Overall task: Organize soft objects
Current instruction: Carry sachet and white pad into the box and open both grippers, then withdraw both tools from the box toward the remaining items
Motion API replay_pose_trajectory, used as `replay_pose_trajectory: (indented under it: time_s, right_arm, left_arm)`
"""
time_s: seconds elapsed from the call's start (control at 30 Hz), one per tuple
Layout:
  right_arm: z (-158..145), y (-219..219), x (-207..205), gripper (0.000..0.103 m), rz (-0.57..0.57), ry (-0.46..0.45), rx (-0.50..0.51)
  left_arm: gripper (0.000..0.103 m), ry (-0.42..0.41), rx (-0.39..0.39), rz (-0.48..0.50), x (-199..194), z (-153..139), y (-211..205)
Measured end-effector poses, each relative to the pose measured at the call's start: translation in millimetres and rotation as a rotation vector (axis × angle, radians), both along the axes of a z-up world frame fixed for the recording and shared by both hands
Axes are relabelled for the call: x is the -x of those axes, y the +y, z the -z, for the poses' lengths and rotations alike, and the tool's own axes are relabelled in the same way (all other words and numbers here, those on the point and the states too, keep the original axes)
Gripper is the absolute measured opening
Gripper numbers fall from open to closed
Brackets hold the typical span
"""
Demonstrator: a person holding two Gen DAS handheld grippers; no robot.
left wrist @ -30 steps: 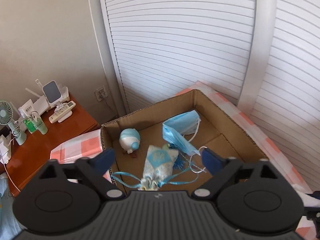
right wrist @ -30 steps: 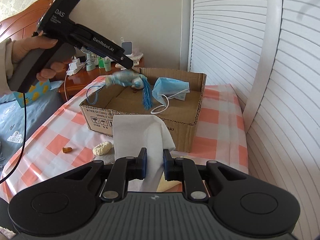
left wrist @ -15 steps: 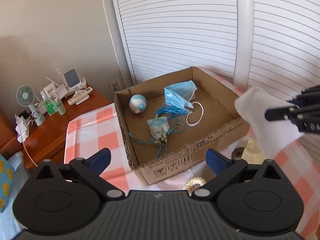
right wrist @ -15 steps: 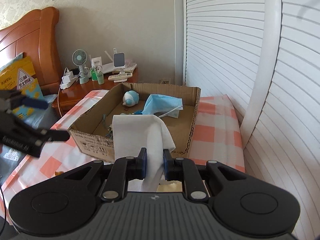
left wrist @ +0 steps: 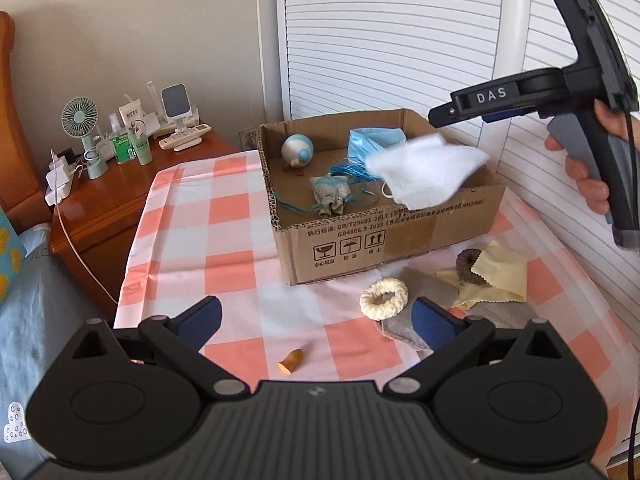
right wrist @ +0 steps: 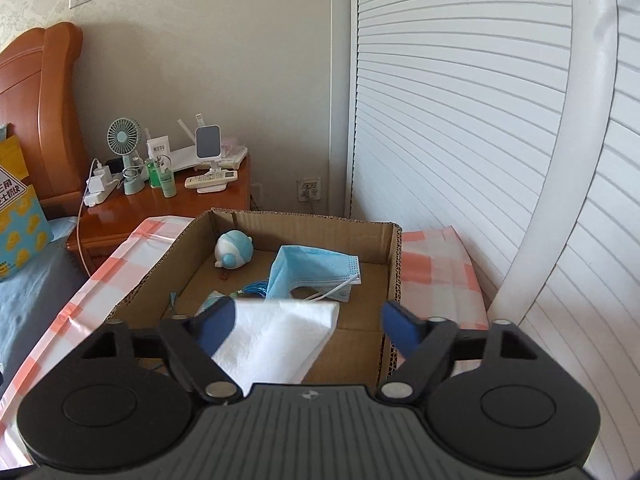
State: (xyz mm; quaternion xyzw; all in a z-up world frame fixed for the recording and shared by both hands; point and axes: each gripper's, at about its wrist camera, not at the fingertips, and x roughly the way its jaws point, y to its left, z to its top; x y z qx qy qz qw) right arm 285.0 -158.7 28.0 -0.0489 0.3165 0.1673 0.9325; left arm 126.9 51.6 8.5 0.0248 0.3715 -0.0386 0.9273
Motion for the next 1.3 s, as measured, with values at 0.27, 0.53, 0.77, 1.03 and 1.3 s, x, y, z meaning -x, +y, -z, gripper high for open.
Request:
replay_pose_trajectory:
  time_s: [0.27,0.53,0.77,1.03,1.3]
  right_arm:
    - [9,-13,42,0.103,0.032,0.022,-0.036]
    - [39,-25,97,0.103,0.095,0.088,-0.007]
    - [84,-23,137,0.103,0.098,0.175,0.054]
    - [115,-16,147,0.103,0.09,0.212,0.135]
    - [116,-17,148,0.103,0.079,0.201,0.146]
  left_arm:
    - [0.101,-0.017,0.027,0.019,4,1,5]
    - [0.101,-0.001,0.03,0.051,9,11,1]
    - [0.101,0.032,0.006,0.074,13,24,1]
    - [0.101,0.11,0.002,0.087,2,56,8]
    - [0.101,0.217,0.081,0.054,-8,85,15]
